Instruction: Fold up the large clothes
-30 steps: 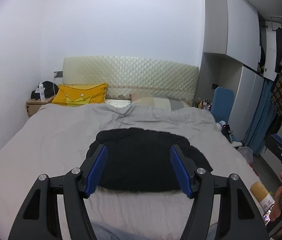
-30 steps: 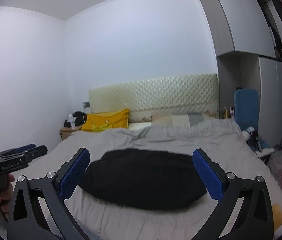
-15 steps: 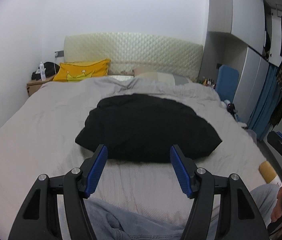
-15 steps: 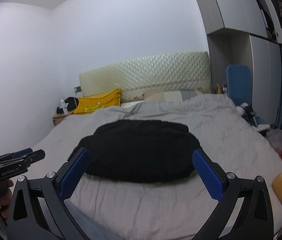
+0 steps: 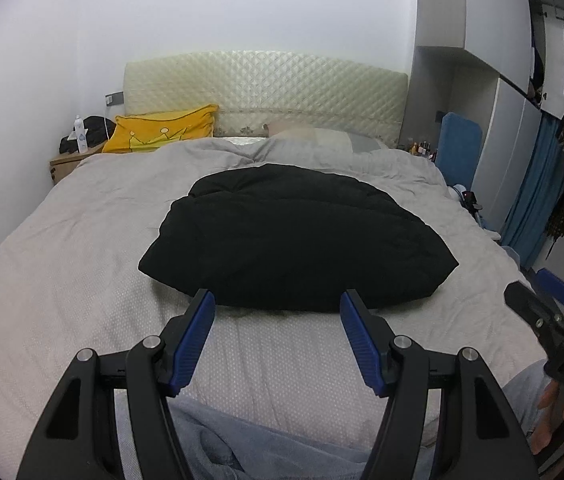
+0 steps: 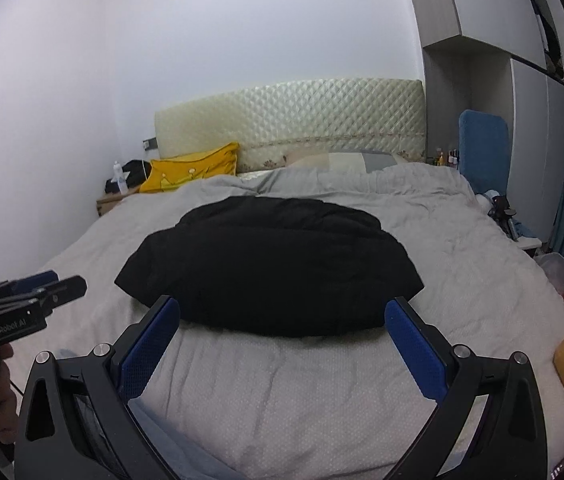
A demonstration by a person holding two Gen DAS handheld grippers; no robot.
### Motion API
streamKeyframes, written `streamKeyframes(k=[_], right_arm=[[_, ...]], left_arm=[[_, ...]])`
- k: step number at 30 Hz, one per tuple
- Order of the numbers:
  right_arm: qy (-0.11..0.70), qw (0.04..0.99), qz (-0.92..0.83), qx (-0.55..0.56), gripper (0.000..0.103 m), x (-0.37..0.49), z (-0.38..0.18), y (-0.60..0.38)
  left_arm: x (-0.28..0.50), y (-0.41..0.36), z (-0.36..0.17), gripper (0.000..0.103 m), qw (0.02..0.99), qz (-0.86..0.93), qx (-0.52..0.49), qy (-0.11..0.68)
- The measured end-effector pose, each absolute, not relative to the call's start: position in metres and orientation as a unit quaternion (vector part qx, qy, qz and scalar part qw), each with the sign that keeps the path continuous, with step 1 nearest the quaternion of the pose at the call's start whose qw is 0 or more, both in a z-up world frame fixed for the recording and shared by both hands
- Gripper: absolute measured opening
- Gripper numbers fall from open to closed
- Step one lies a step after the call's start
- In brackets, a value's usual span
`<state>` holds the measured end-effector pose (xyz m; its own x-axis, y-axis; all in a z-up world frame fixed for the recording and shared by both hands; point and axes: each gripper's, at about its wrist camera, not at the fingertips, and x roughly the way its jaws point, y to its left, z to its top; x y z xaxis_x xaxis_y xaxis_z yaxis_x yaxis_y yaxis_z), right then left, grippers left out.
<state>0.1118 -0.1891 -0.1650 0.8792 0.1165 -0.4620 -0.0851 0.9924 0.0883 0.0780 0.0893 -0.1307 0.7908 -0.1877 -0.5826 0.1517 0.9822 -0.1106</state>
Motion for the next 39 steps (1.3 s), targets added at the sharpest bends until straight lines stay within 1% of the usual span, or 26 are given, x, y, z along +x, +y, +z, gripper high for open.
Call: streamKeyframes(k=[14,39], right_arm=[[0.248,0.967,0.051,0.027,0.103,0.115,-0.168,-0.181],[0.237,0.97,0.041,0.025,0.103,0.109,-0.162,-0.184]], left_arm=[[0.091,0.096,-0.137,0.066,0.945,-0.076,-0.023,0.319],[0.082,0.095,-0.131,0.066,0.946,-0.072,-0.022,0.316]])
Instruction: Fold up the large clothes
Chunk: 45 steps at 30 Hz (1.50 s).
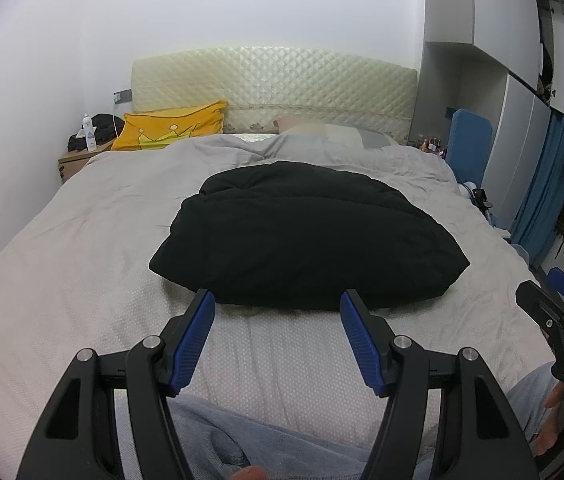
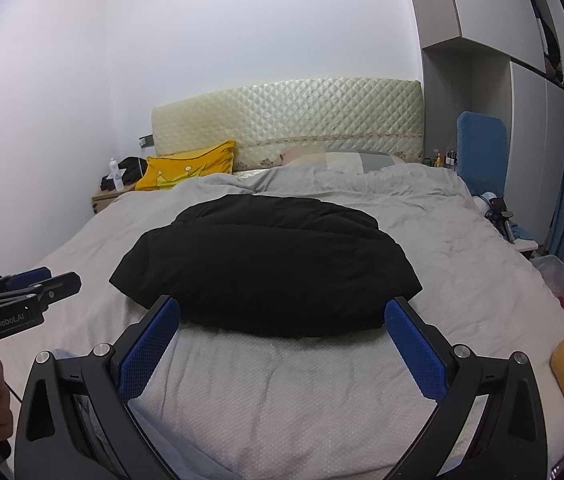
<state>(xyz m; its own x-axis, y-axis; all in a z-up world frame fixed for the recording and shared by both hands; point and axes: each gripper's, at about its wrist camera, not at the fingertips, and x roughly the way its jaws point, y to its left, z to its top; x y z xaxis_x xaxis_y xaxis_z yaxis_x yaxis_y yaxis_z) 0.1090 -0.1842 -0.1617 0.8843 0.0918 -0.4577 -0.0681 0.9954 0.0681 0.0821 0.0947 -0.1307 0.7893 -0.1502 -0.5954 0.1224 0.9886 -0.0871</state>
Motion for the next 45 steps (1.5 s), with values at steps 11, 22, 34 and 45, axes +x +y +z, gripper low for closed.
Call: streamKeyframes(k=[11,22,34,45], right_arm=[[0.234,0.971,0.041,0.023,0.103,0.108,-0.158,-0.187],[0.233,0.971,0.04,0.022,0.103,0.108,-0.156,-0.188],[0.233,0.972,0.032,0.021,0.103,0.107,-0.157,-0.188],[0.233,0.972,0.031,0.021,0.103,0.107,-0.158,-0.186]], left_arm=[[0.081,0.094,-0.129,0.066,0.946,-0.073,-0.02,0.315],[0.081,0.09,-0.125,0.066,0.946,-0.069,-0.021,0.315],[0.08,0.09,-0.122,0.069,0.947,-0.067,-0.022,0.315],[0.079,0.09,-0.12,0.069,0.947,-0.068,-0.023,0.314]])
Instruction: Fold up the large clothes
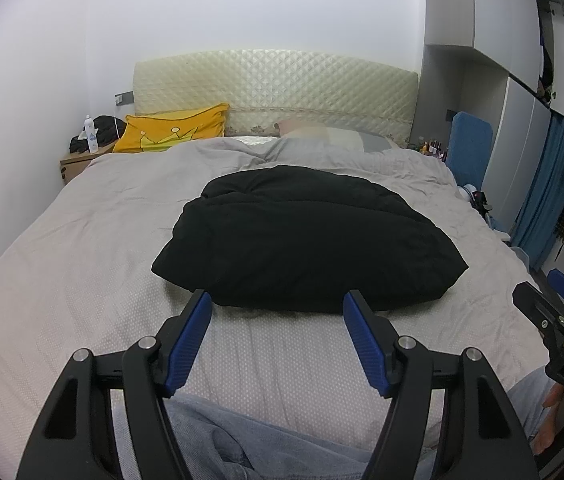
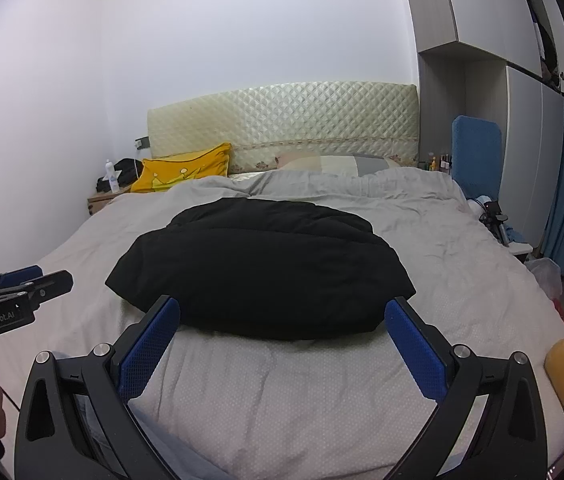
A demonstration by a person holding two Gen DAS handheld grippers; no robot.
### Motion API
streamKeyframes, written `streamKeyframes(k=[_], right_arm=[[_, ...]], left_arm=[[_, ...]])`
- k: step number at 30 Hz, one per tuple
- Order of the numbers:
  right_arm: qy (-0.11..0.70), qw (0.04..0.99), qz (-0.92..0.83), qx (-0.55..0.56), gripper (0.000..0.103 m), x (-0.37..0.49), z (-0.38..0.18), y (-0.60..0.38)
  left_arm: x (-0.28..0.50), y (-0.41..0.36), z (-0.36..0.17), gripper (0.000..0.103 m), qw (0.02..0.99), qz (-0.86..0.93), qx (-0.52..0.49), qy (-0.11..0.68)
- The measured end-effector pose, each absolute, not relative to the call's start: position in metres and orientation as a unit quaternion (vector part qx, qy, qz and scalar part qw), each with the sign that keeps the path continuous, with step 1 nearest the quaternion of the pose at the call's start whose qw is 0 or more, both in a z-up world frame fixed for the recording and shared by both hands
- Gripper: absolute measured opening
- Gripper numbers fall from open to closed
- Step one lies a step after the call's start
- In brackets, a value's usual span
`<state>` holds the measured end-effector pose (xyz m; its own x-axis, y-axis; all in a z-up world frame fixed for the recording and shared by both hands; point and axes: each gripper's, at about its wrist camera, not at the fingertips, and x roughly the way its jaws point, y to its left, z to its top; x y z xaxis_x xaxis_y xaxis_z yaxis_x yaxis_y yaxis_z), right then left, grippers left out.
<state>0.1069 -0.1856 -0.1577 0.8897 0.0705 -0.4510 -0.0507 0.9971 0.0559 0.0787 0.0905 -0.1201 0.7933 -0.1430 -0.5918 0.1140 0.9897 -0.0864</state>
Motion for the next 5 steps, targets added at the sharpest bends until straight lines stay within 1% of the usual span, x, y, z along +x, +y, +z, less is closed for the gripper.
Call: streamKeyframes(k=[5], right_arm=[[0.236,0.971,0.031,0.022,0.103,0.1079,-0.157,-0.1838]], left_arm=[[0.0784,0.0936,-0.12,0.069,0.947,-0.063,-0.017,0.314]])
